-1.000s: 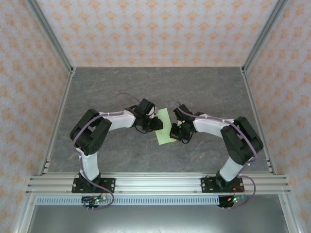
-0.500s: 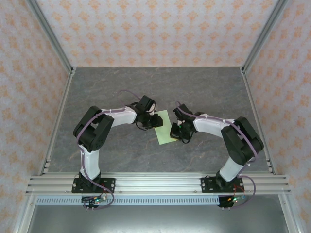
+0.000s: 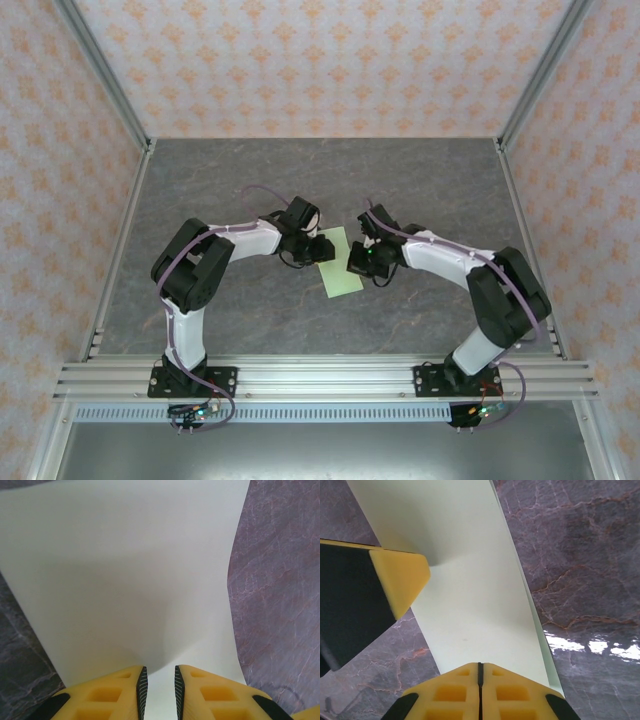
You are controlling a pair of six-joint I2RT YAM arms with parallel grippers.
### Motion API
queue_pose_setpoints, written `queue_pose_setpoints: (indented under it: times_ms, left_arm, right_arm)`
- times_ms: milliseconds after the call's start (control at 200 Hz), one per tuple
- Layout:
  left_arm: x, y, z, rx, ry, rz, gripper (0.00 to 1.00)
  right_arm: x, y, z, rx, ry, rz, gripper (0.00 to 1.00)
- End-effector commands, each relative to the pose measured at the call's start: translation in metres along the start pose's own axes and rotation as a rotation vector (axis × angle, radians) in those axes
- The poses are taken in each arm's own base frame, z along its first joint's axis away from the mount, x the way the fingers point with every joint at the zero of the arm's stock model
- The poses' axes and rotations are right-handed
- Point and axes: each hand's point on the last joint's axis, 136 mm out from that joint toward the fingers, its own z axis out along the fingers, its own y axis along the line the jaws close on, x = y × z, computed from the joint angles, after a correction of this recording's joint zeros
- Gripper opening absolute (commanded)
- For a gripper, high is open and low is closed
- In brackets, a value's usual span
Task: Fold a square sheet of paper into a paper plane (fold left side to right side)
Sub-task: Hold the square sheet of paper at the center of the table, then first fold the square sheet of paper in half at the center of the table.
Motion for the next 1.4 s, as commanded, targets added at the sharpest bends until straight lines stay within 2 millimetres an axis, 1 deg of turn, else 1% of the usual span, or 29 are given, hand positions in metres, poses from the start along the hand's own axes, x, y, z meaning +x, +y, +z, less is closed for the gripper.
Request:
queue_pose_setpoints:
  times_ms: [0,185,290,440,540,721,841,896,1151,1306,1396]
  left_arm:
    - [0.009,0.015,0.004,-0.047,0.025,0.001,0.25]
    - [0.009,0.014,0.002,-0.049,0.022,0.004,0.24]
    - [0.007,0.013,0.000,-0.050,0.016,0.008,0.24]
    - [0.003,0.013,-0.004,-0.067,0.006,0.022,0.25]
    - [-0.001,0.014,-0.006,-0.083,0.002,0.036,0.26]
    - [-0.016,0.024,-0.009,-0.093,-0.021,0.028,0.26]
    - [-0.028,0.036,-0.009,-0.104,-0.033,-0.004,0.26]
    - [-0.035,0.041,-0.010,-0.106,-0.041,0.012,0.26]
    - [-0.071,0.059,-0.018,-0.113,-0.082,-0.026,0.26]
    - [-0.090,0.060,-0.027,-0.093,-0.110,-0.044,0.26]
    - [-0.096,0.050,-0.039,-0.065,-0.138,-0.024,0.26]
  right_arm:
    - [0.004,-0.011,0.011,0.040,0.018,0.012,0.09]
    - [0.005,-0.025,0.021,0.106,0.038,0.014,0.08]
    - [0.008,-0.036,0.027,0.157,0.054,0.016,0.08]
    - [0.010,-0.049,0.028,0.229,0.074,0.008,0.08]
    - [0.015,-0.057,0.029,0.264,0.099,0.005,0.08]
    - [0.026,-0.072,0.033,0.314,0.141,0.009,0.07]
    - [0.030,-0.079,0.033,0.341,0.152,0.008,0.07]
    - [0.032,-0.083,0.033,0.354,0.157,0.008,0.07]
    - [0.037,-0.086,0.032,0.362,0.173,0.000,0.07]
    - [0.038,-0.085,0.033,0.350,0.175,0.002,0.07]
    - [0.037,-0.083,0.034,0.334,0.172,0.006,0.07]
